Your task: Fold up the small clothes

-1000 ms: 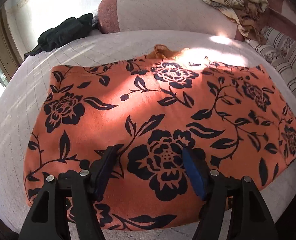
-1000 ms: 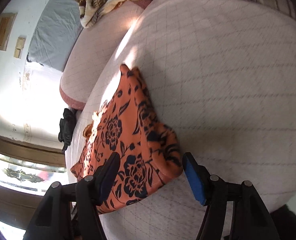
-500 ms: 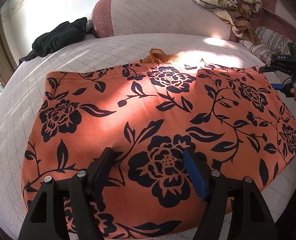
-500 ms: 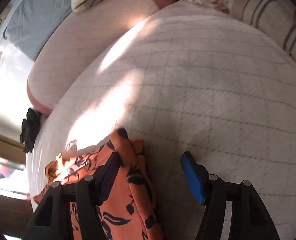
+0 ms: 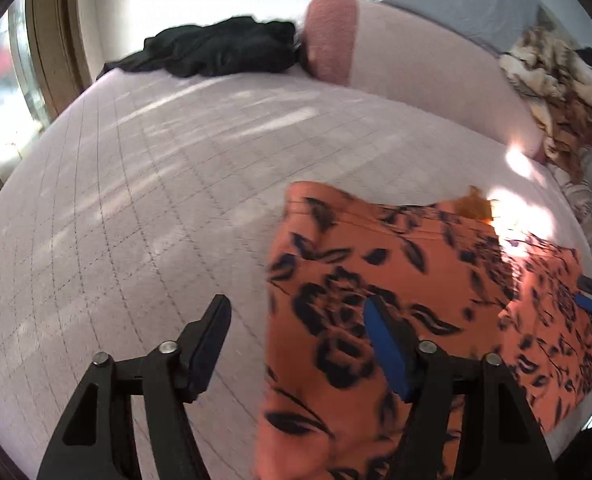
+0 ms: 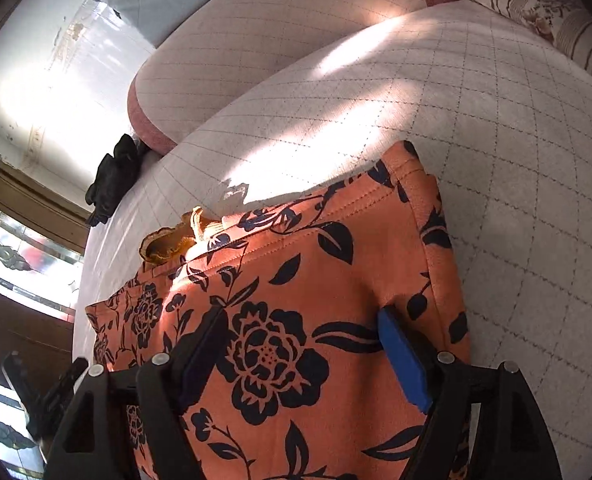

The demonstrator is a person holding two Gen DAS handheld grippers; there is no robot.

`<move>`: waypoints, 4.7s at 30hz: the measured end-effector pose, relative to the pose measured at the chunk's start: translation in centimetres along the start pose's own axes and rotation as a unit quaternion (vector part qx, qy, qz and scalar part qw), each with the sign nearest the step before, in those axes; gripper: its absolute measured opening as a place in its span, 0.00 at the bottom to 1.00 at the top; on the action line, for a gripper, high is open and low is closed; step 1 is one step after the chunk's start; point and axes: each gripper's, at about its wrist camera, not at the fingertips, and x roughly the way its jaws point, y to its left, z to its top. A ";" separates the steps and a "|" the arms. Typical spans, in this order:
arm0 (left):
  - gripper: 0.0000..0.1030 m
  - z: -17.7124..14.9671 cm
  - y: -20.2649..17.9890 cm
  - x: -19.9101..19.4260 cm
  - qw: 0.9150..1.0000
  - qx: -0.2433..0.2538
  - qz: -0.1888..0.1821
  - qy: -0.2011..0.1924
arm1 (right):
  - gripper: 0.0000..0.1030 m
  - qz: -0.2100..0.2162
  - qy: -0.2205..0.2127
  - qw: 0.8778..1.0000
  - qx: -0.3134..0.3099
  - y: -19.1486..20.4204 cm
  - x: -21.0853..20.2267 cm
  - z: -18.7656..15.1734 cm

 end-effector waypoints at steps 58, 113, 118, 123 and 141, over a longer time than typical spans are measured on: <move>0.63 -9.5 -8.5 -9.4 0.999 0.032 -0.007 -0.039 | 0.78 0.101 -0.045 0.965 0.237 -3.2 -7.0 -16.3; 0.72 -8.0 -16.5 -1.0 0.994 0.098 0.034 -0.035 | 0.78 0.039 -0.096 0.973 0.205 -3.3 -6.1 -11.4; 0.72 -7.5 -15.9 -2.5 0.995 0.082 0.023 -0.046 | 0.78 0.029 -0.098 0.975 0.196 -2.9 -6.1 -11.5; 0.79 -7.5 -15.5 -0.1 0.994 0.091 0.034 -0.042 | 0.77 0.011 -0.096 0.979 0.182 -2.3 -5.8 -11.5; 0.81 -8.2 -4.6 -9.6 0.993 -0.034 -0.028 -0.110 | 0.14 -0.094 -0.156 0.982 -0.053 12.6 -9.6 -7.9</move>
